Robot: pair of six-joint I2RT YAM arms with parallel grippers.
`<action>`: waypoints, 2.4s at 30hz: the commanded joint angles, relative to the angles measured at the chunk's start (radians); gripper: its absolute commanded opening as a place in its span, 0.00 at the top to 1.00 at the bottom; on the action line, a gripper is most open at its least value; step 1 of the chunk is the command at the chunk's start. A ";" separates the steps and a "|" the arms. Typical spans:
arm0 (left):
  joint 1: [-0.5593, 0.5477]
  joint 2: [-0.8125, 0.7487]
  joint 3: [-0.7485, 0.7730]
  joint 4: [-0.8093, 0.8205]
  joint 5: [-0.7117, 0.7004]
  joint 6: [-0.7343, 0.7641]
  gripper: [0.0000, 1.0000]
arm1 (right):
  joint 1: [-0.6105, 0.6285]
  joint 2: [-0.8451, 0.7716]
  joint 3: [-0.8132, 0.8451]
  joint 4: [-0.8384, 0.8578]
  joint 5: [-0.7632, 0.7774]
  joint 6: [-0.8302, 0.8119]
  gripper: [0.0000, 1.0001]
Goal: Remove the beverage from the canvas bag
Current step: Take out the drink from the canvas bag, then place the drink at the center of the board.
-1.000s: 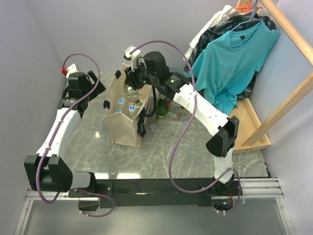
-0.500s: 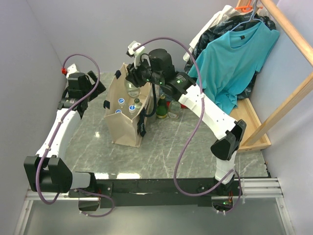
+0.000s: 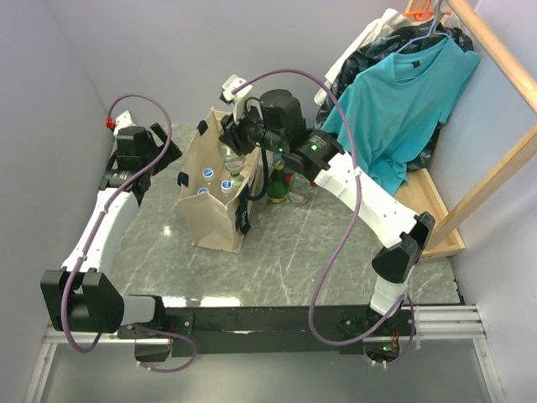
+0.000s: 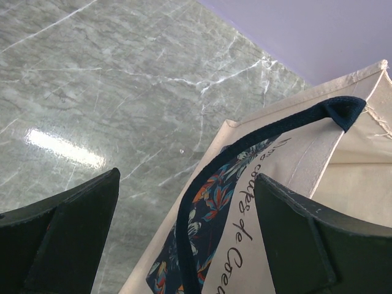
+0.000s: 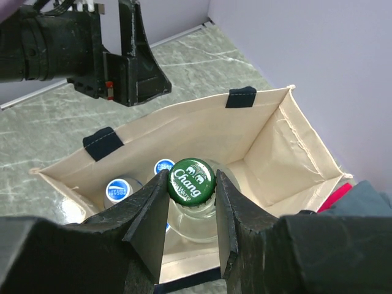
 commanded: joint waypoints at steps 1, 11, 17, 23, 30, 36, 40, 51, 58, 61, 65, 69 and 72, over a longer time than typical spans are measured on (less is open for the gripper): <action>0.003 -0.036 -0.003 0.037 0.021 -0.009 0.04 | 0.016 -0.149 0.011 0.217 0.035 -0.035 1.00; 0.003 -0.038 0.005 0.032 0.023 -0.004 0.04 | 0.032 -0.193 -0.002 0.214 0.078 -0.054 1.00; 0.003 -0.045 -0.003 0.032 0.026 -0.004 0.04 | 0.036 -0.247 -0.048 0.232 0.109 -0.059 1.00; 0.003 -0.050 -0.006 0.034 0.037 -0.007 0.04 | 0.038 -0.307 -0.113 0.248 0.149 -0.054 1.00; 0.003 -0.055 -0.006 0.034 0.044 -0.006 0.04 | 0.036 -0.391 -0.202 0.275 0.198 -0.047 1.00; 0.003 -0.056 -0.009 0.037 0.058 -0.009 0.04 | 0.036 -0.454 -0.275 0.286 0.247 -0.042 1.00; 0.003 -0.062 -0.015 0.040 0.066 -0.010 0.04 | 0.035 -0.492 -0.335 0.301 0.277 -0.025 1.00; 0.003 -0.073 -0.030 0.043 0.075 -0.010 0.04 | 0.035 -0.583 -0.498 0.364 0.317 0.039 1.00; 0.003 -0.073 -0.034 0.043 0.075 -0.009 0.04 | 0.029 -0.613 -0.594 0.423 0.342 0.085 1.00; 0.003 -0.076 -0.037 0.040 0.069 -0.006 0.04 | 0.023 -0.621 -0.640 0.444 0.346 0.107 1.00; 0.001 -0.076 -0.043 0.041 0.070 -0.009 0.04 | 0.015 -0.633 -0.688 0.488 0.348 0.136 1.00; 0.003 -0.082 -0.046 0.043 0.069 -0.012 0.04 | 0.009 -0.643 -0.732 0.519 0.346 0.165 1.00; 0.001 -0.084 -0.046 0.041 0.070 -0.010 0.04 | 0.006 -0.649 -0.769 0.541 0.359 0.176 1.00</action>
